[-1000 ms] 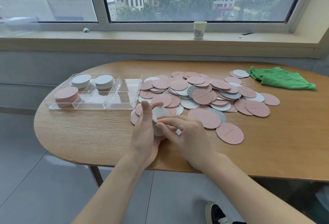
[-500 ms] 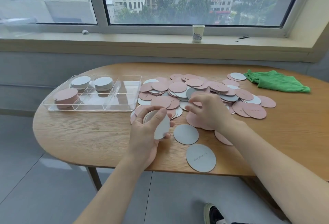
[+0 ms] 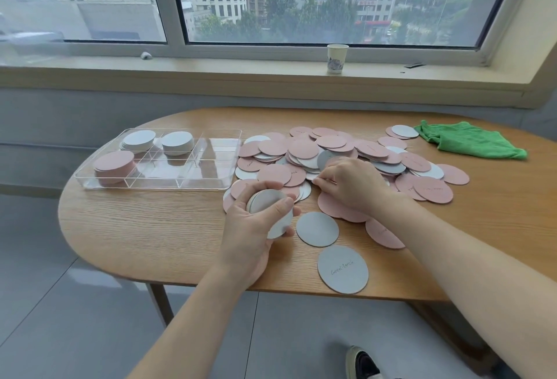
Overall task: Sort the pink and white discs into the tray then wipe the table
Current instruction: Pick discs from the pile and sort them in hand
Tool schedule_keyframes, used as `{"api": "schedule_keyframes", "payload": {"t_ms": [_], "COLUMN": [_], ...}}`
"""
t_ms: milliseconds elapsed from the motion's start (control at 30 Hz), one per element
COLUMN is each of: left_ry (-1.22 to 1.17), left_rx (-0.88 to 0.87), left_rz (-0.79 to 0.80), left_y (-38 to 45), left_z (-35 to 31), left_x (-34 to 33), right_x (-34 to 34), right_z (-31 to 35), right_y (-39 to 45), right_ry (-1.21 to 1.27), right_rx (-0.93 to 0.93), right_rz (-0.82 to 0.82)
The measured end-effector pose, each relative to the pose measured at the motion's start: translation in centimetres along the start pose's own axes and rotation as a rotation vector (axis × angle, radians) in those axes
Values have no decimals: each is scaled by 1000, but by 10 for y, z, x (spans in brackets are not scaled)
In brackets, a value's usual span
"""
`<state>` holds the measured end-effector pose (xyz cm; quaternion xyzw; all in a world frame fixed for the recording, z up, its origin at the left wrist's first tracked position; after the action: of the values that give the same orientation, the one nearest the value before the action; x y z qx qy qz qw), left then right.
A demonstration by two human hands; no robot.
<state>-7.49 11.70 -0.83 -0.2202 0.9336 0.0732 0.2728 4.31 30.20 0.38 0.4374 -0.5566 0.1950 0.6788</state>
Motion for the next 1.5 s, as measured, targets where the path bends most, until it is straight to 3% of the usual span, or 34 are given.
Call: {"api": "schedule_keyframes", "payload": {"t_ms": [100, 300, 433, 567, 733, 900, 1033, 1233, 1400, 1500], "left_ry": [2, -7, -16, -44, -22, -43, -73, 23, 30, 13], "left_rx": [-5, -12, -32, -31, -11, 41, 87, 79, 95, 121], "left_rz": [19, 13, 18, 72, 110, 69, 31, 31, 103, 164], "left_y": [1, 2, 3, 2, -1, -1, -1, -5, -6, -7], "left_z": [1, 2, 1, 1, 2, 3, 3, 1, 7, 15], "left_x": [0, 0, 1, -1, -6, -3, -4, -13, -41, -60], "right_x": [5, 49, 66, 55, 43, 36, 37, 58, 57, 57], "right_z": [1, 32, 75, 94, 105, 104, 88, 44, -17, -52], "right_y": [-4, -33, -65, -81, -81, -78, -83, -101, -107, -115], "right_ry": [26, 209, 256, 361, 496, 555, 566, 457, 472, 429], "right_rx": [28, 48, 155, 166, 235, 265, 216, 41, -264, -393], "right_rz": [-151, -622, -758, -746, -613, -477, -476, -499, -168, -132]}}
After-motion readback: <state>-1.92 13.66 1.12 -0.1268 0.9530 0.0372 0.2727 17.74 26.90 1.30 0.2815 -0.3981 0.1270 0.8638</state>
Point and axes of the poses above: each hand's wrist, its own y-axis towards the middle knuckle, its own x-axis out of the back of the hand, z = x × y, the point moved 5 cm from there along y, towards the middle knuckle, and after that the axes turned 5 degrees about -y, right-handed, at the moved point
